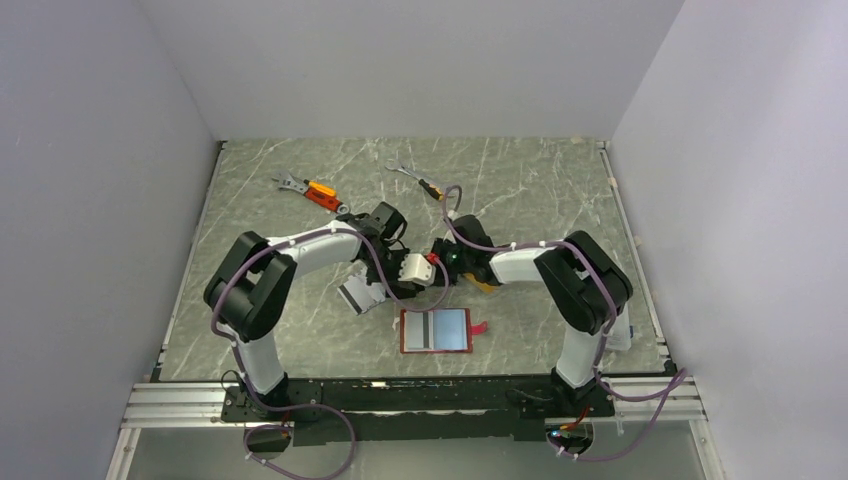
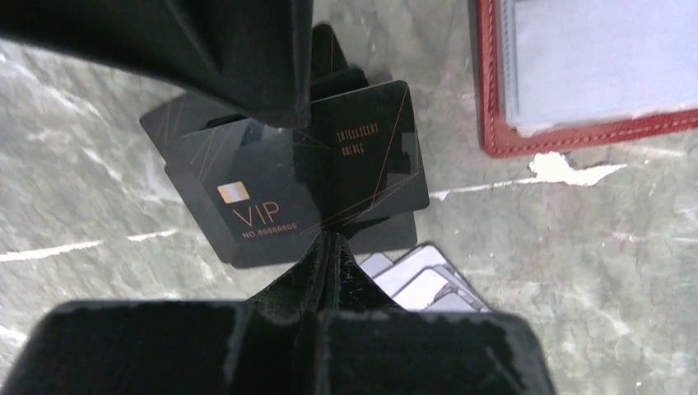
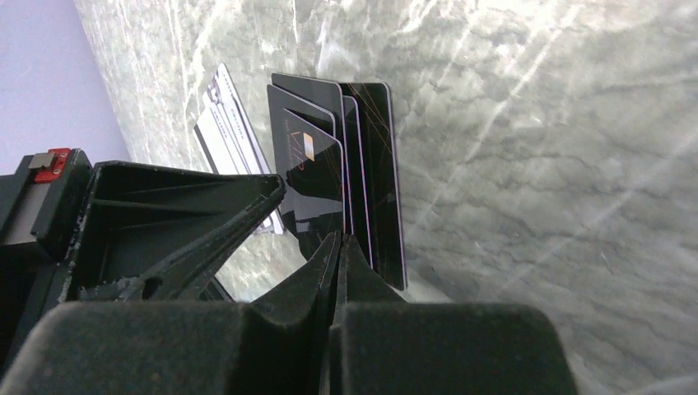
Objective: Put the credit cards into the card holder
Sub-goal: Pick up the credit card from the center of the board.
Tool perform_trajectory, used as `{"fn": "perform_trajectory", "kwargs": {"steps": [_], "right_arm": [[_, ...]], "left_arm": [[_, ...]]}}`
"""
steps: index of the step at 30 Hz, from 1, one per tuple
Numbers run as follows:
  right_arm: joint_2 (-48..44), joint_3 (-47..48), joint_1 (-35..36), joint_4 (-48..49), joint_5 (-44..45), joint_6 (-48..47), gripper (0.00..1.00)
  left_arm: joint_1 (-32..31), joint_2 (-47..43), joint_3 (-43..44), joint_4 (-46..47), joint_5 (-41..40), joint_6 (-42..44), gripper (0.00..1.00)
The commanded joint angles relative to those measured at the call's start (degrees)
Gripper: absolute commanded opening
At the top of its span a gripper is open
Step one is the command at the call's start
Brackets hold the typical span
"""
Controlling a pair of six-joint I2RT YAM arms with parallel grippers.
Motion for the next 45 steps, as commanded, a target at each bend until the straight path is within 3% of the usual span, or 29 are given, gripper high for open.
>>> {"fn": "perform_trajectory", "kwargs": {"steps": [1, 7, 16, 22, 26, 39, 45], "right_arm": [[-4.7, -2.2, -1.4, 1.0, 1.0, -0.8, 0.0], [-8.6, -5.2, -2.6, 2.2, -0.5, -1.2, 0.0], [-9.4, -5.6, -2.8, 1.9, -1.4, -2.4, 0.0], [-8.6, -5.6, -2.7, 2.3, -1.5, -2.3, 0.0], [-8.0, -6.5, -2.8, 3.6, -1.4, -1.6, 0.0], [-5.1, -9.6, -2.8, 9.5, -3.6, 1.1, 0.0], [-2.5, -11.3, -2.8, 13.7, -4.5, 3.7, 0.16]], "left_arm": [[-1.6, -1.3, 0.5, 1.9, 0.8, -0.1, 0.0], [-1.1, -2.5, 2.7, -0.8, 2.1, -0.7, 0.0], [2.2, -3.4, 6.8, -4.8, 17.2, -10.8, 0.09], [-2.2, -2.0, -0.3, 3.2, 4.3, -8.5, 0.01], [-4.6, -0.3, -0.4, 5.0, -0.9, -8.0, 0.0], [-8.4, 4.7, 1.0, 5.5, -7.9, -6.9, 0.0], [-9.6, 4.7, -0.3, 5.2, -8.9, -5.9, 0.0]]}}
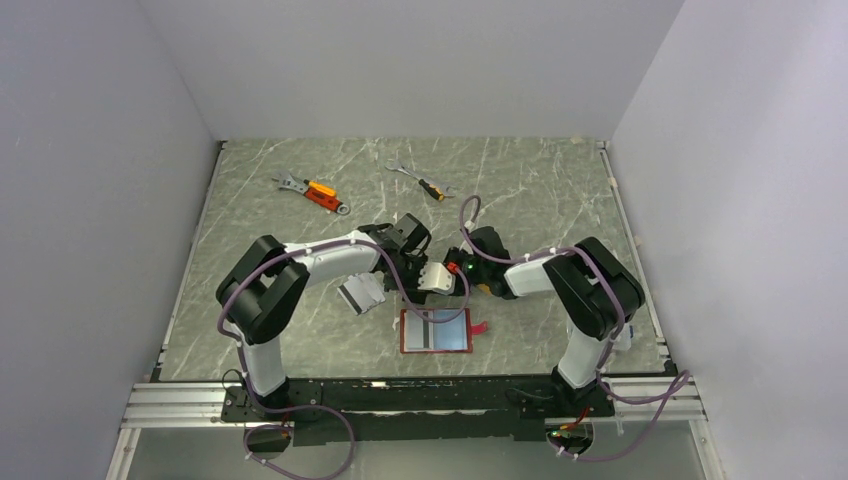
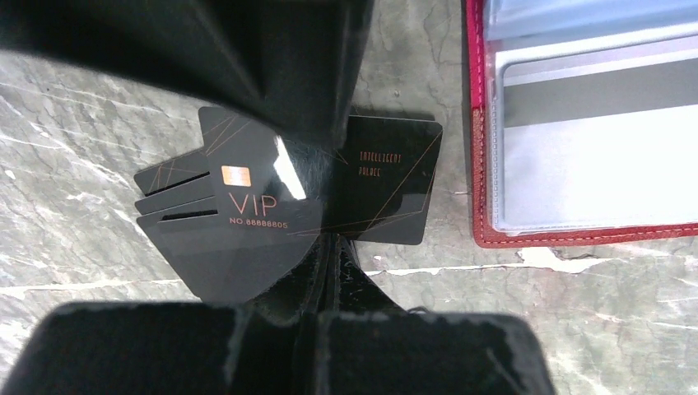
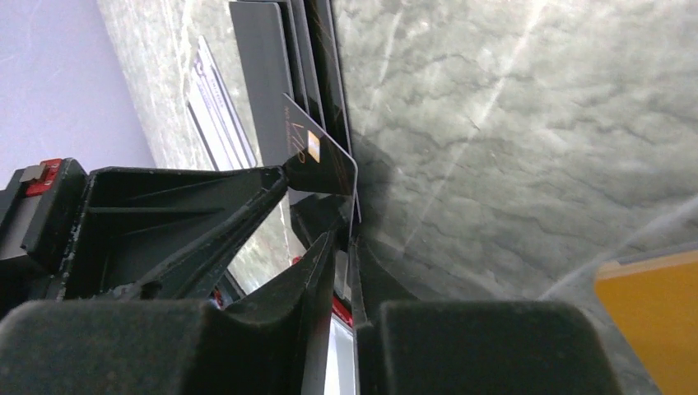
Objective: Put the credit cards into the card holder
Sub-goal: Pick up the credit card from the center of the board.
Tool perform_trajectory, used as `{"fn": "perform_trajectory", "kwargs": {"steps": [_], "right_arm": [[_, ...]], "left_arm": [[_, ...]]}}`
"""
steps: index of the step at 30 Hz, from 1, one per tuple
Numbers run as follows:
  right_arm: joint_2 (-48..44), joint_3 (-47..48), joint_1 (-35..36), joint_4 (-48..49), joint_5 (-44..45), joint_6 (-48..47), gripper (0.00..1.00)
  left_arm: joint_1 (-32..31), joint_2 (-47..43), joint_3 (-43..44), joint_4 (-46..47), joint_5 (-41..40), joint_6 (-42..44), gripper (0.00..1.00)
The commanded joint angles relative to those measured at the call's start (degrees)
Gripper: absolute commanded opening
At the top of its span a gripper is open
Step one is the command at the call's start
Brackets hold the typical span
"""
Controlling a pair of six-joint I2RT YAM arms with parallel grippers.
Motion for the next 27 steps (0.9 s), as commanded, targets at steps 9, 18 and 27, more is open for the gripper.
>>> {"fn": "perform_trajectory", "kwargs": {"steps": [9, 18, 27], "right_arm": [[3.6, -2.2, 0.4, 9.2, -1.9, 4.4, 0.28], [4.4, -2.3, 0.5, 12.1, -2.5, 7.0, 0.11], [-1.2, -2.0, 0.0, 8.0, -3.6, 6.0, 0.0]], "left_arm": [[-2.2, 2.5, -3.6, 1.0, -2.6, 2.6, 0.0], [-1.9, 1.5, -2.4, -0.6, 0.0, 2.2, 0.0], [3.6, -3.0, 3.4, -7.9, 7.5, -0.9, 0.0]]}}
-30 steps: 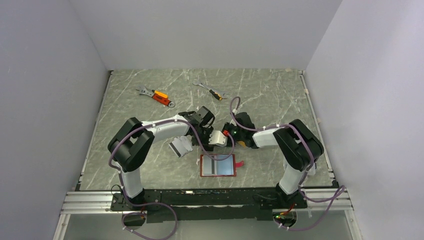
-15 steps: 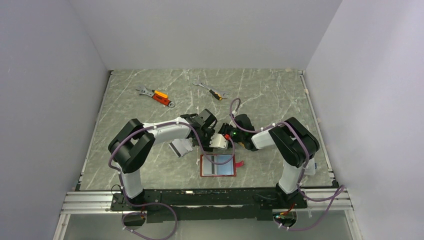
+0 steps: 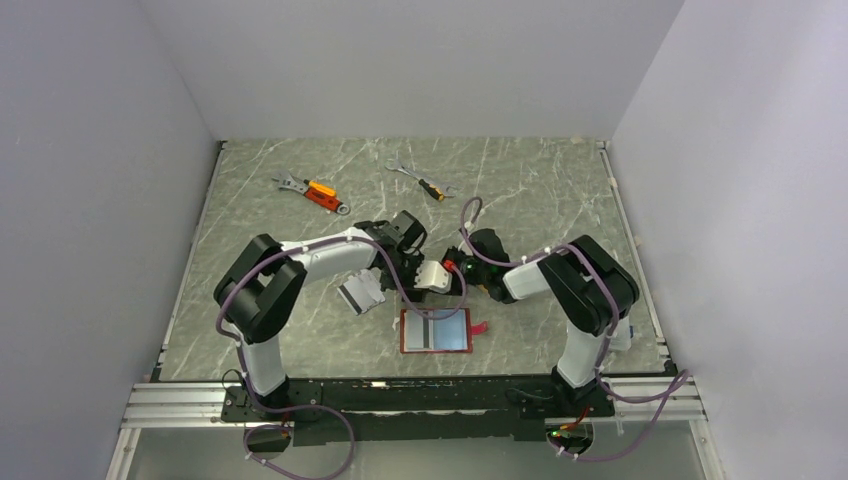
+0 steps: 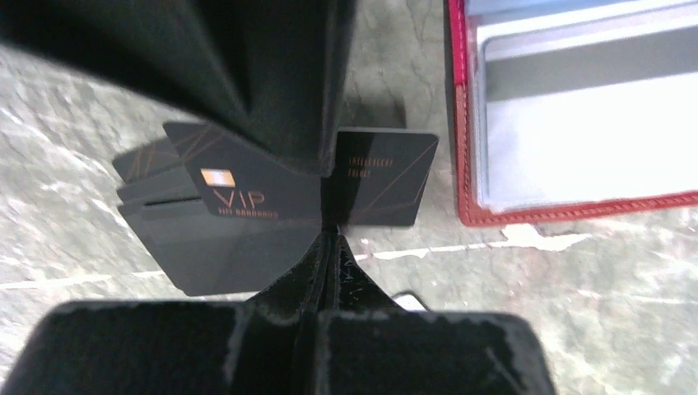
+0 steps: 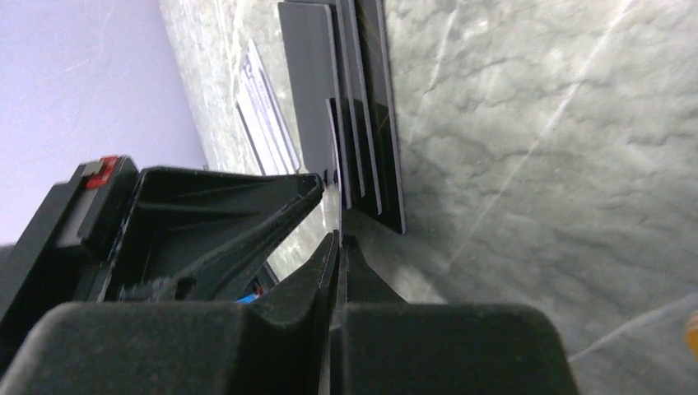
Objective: Put the credit cards into the card holder
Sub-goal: Pick up the credit card from the center of the board.
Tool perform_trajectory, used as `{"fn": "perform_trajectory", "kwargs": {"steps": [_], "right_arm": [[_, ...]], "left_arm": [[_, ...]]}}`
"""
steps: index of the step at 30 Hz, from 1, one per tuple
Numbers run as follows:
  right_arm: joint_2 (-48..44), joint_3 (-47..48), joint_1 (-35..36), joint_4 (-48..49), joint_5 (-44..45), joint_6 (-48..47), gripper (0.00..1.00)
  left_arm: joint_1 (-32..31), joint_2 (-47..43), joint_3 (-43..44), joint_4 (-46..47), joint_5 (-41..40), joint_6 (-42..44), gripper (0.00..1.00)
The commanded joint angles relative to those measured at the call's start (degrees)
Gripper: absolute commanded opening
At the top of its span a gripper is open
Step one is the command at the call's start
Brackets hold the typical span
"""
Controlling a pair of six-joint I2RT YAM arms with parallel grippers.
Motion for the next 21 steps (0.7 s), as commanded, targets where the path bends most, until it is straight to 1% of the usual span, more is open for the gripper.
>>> {"fn": "perform_trajectory", "kwargs": {"steps": [1, 2, 4, 7, 10, 16, 21], "right_arm": [[-5.7, -0.3, -0.4, -4.0, 0.1, -1.9, 0.0], [-6.8, -0.6, -0.8, -4.5, -1.2, -2.1, 0.0], [-9.4, 0.4, -1.2, -8.7, -1.8, -4.1, 0.0], [-13.3, 1.2, -1.4, -15.6, -0.4, -7.1, 0.0], [-18.6, 0.9, -2.0, -22.4, 1.1, -10.0, 0.0], [-33.8, -2.1, -2.6, -44.0, 11.4, -15.9, 0.0], [-46.5, -6.2, -2.6, -53.9, 17.2, -14.8, 0.0]], "left_arm": [[4.2, -2.9, 4.8, -8.2, 8.0, -2.0, 0.01], [5.8, -3.5, 6.0, -9.4, 8.7, -2.1, 0.02], [7.5, -5.6, 7.4, -10.7, 9.8, -2.2, 0.01], [7.9, -7.6, 8.2, -11.9, 9.9, -2.1, 0.0], [8.0, -8.8, 8.1, -14.0, 11.8, -2.7, 0.0], [4.8, -10.7, 2.0, -12.3, 12.3, -4.4, 0.0], [0.2, -11.7, -2.3, -10.8, 11.7, -5.8, 0.0]]}}
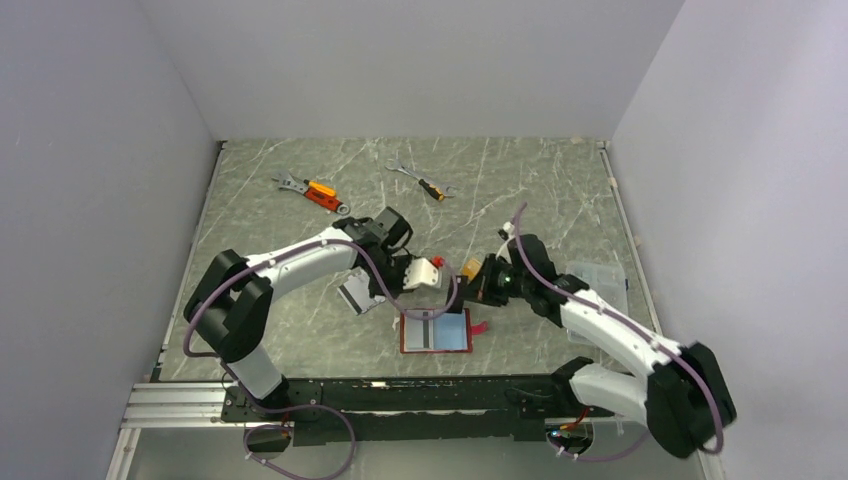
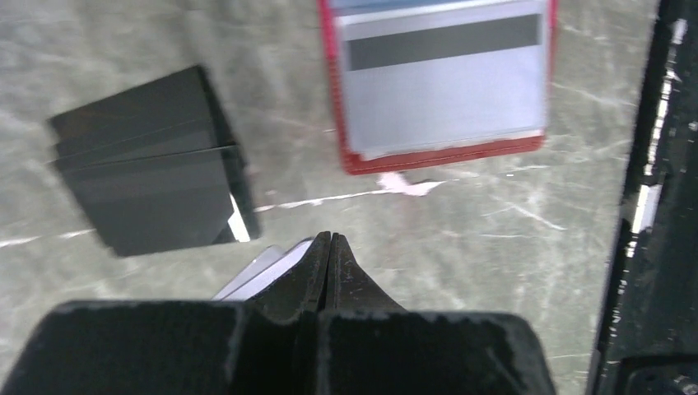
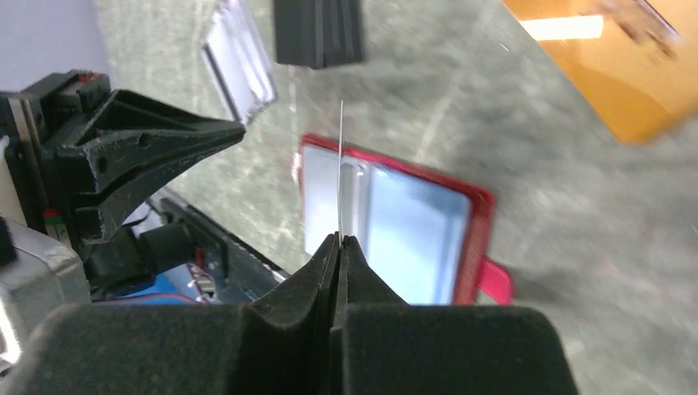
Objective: Put the credit cards into the card holder
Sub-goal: Pick up the credit card from the center of the board.
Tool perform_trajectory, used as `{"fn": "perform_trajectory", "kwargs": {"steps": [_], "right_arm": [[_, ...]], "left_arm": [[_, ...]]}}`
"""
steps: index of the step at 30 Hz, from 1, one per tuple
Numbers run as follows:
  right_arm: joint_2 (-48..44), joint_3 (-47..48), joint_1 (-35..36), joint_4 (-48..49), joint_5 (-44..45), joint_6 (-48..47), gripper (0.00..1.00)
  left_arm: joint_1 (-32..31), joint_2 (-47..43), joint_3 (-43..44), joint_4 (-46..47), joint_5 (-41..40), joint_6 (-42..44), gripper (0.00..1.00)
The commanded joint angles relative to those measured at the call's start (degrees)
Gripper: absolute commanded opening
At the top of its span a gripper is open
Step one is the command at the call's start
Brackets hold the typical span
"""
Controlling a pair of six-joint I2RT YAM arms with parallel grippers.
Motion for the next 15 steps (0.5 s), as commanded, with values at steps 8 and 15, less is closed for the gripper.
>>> {"fn": "perform_trajectory", "kwargs": {"steps": [8, 15], "right_arm": [[-12.8, -5.5, -0.2, -19.2, 10.0, -0.3, 0.0], [-10.2, -6.8, 0.7, -15.2, 8.8, 0.0, 0.0]], "left_arm": [[-3.9, -2.2, -2.1, -0.5, 2.1, -2.5, 0.0], [-3.9, -1.8, -2.5, -0.1, 1.2, -2.5, 0.0]]}}
